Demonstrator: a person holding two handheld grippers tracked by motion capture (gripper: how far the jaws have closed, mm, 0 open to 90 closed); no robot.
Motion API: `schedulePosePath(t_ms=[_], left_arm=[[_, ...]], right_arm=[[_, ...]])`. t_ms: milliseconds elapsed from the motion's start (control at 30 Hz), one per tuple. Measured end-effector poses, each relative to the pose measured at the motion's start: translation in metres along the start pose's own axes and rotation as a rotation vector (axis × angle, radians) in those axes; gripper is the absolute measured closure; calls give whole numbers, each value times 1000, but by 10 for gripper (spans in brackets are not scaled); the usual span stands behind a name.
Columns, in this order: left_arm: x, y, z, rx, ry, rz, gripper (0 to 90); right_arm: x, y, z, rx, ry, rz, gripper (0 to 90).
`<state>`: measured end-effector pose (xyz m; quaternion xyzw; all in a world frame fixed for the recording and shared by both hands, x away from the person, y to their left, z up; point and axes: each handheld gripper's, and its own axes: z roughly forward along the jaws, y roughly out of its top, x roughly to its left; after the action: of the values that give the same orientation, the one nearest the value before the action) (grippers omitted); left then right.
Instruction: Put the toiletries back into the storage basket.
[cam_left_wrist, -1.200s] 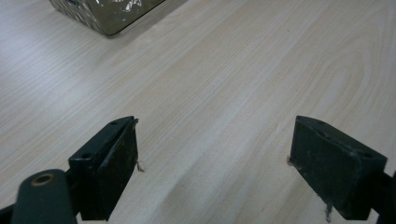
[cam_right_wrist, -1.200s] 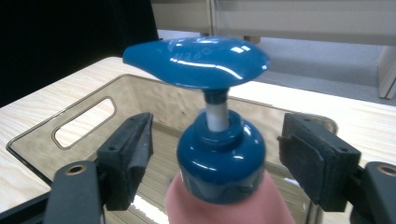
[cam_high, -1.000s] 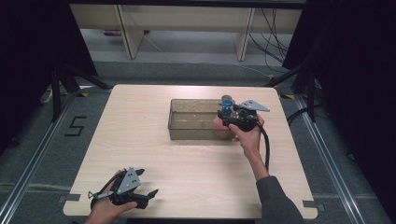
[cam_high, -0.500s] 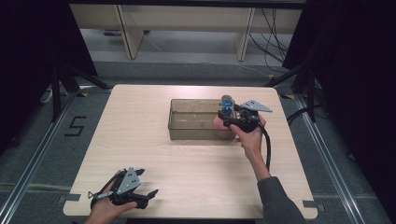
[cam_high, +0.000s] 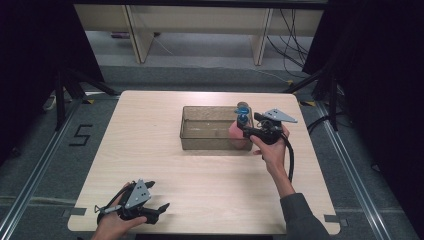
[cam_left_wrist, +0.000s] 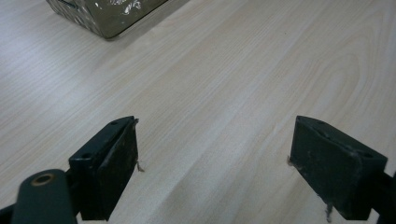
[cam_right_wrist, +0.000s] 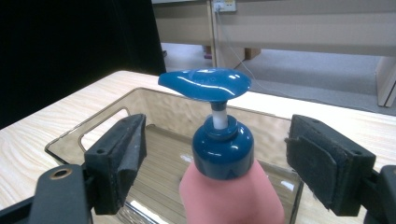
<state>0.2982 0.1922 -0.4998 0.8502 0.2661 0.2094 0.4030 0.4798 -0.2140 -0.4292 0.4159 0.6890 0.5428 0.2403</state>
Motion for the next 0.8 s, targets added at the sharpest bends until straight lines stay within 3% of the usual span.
schedulePosePath(t_ms=[33, 133, 167, 200, 267, 300, 333, 367, 400, 467, 500, 600, 633, 700, 800], left_arm=[[0, 0, 1, -8, 1, -4, 148], [0, 0, 0, -2, 2, -1, 148], [0, 0, 0, 0, 0, -2, 148], [0, 0, 0, -2, -4, -2, 148], [0, 0, 0, -1, -4, 1, 148], [0, 0, 0, 0, 4, 1, 148], [-1, 0, 0, -4, 5, -2, 148], [0, 0, 0, -3, 4, 0, 149], [0, 0, 0, -10, 3, -4, 148], [0, 0, 0, -1, -4, 0, 149], [0, 0, 0, -1, 4, -1, 149], [0, 0, 0, -2, 5, 1, 148], [0, 0, 0, -2, 6, 2, 148], [0, 0, 0, -3, 6, 0, 149], [0, 0, 0, -6, -1, -6, 149]], right_arm=[[2, 0, -2, 12, 8, 38, 210], [0, 1, -5, 5, -4, 0, 209], [3, 0, -6, 8, 4, 36, 209], [2, 1, -7, 10, 8, 32, 209], [1, 0, -9, 13, -1, -3, 209], [3, 0, -9, 16, 0, 28, 208], [3, 0, -10, 17, 5, 31, 208], [1, 0, -11, 7, -1, 4, 209], [3, 0, -12, 10, 9, 30, 209], [5, 0, -13, 3, 8, 32, 209], [3, 0, -14, 0, 4, 8, 209], [6, 0, -17, 2, 10, 32, 209], [5, 0, -17, -6, 19, 14, 208], [6, 0, -19, 17, 15, 15, 207], [8, 0, -20, 6, 27, 26, 207]])
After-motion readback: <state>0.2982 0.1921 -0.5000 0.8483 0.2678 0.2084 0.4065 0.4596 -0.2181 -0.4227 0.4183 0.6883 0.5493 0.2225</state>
